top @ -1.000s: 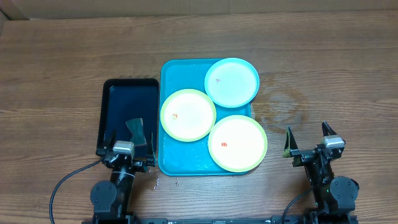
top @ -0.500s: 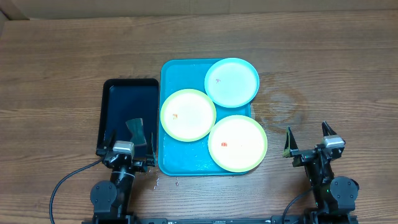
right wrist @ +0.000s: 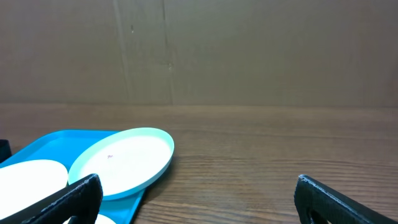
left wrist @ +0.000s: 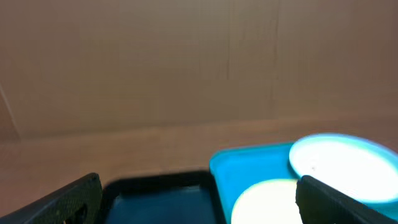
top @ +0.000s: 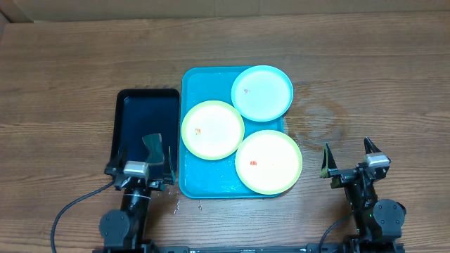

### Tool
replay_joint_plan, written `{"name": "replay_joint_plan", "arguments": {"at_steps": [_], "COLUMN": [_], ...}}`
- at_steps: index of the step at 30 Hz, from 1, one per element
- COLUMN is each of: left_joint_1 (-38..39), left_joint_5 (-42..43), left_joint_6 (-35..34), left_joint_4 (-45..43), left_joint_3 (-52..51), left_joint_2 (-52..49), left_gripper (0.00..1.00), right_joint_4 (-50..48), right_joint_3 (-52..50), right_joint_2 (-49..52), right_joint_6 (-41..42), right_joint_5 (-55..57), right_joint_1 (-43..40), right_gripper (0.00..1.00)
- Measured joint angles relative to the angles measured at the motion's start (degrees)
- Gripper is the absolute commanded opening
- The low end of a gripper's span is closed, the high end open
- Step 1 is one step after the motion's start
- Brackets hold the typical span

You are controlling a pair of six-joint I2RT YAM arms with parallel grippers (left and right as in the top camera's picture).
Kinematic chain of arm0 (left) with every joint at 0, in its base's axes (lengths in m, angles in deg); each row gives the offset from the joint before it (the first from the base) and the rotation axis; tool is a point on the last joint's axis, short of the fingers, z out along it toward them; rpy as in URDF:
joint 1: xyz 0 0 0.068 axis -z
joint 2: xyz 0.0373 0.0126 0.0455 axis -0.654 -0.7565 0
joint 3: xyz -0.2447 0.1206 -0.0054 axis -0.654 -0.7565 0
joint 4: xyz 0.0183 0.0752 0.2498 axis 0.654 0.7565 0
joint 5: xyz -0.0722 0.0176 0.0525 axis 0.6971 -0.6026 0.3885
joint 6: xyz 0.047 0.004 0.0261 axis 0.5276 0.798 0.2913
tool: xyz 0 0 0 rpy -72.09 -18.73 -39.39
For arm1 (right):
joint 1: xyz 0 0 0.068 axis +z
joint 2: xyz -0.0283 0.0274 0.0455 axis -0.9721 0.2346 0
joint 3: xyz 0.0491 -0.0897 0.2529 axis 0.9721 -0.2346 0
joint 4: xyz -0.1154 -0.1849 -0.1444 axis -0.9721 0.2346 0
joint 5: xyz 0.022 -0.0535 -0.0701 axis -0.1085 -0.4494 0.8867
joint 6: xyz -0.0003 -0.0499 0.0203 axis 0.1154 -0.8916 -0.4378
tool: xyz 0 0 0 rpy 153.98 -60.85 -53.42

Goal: Clean dirty plates on tray and stack at the side
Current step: 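Move the left gripper forward over the sponge on the black tray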

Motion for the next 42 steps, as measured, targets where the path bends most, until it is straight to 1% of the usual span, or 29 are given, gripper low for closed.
{"name": "replay_joint_plan", "arguments": {"at_steps": [4, 12, 16, 19, 24, 28, 35, 42], "left_joint_1": [0.00, 0.00, 0.00, 0.00, 0.00, 0.00, 0.00, 0.00], "left_joint_5": [0.00, -0.02, -0.61, -3.19, -7.56, -9.51, -10.34, -10.32], "left_joint_6": [-0.52, -1.07, -1.79, -5.46, -12.26, -16.26, -18.58, -19.15], "left_joint_4": [-3.76, -4.57, -2.23, -0.72, -0.98, 1.97, 8.41, 9.14], "left_joint_3": [0.00, 0.00, 0.00, 0.00, 0.00, 0.00, 0.00, 0.00], "left_joint_2": [0.00, 0.00, 0.00, 0.00, 0.00, 0.00, 0.00, 0.00], "left_gripper": [1.00, 1.00, 1.00, 1.00, 1.00, 1.00, 1.00, 1.00], "right_joint_4": [0.00, 0.00, -0.02, 0.00, 0.02, 0.00, 0.00, -0.02], "right_joint_3": [0.00, 0.00, 0.00, 0.00, 0.00, 0.00, 0.00, 0.00], "right_joint_2": [0.00, 0.00, 0.00, 0.00, 0.00, 0.00, 0.00, 0.00], "right_joint_6": [-0.04, -0.02, -0.02, -0.02, -0.02, -0.02, 0.00, -0.02], "right_joint_5": [0.00, -0.02, -0.02, 0.00, 0.00, -0.02, 0.02, 0.00], "right_joint_1": [0.00, 0.00, 0.00, 0.00, 0.00, 0.02, 0.00, 0.00], "right_gripper": [1.00, 1.00, 1.00, 1.00, 1.00, 1.00, 1.00, 1.00]}}
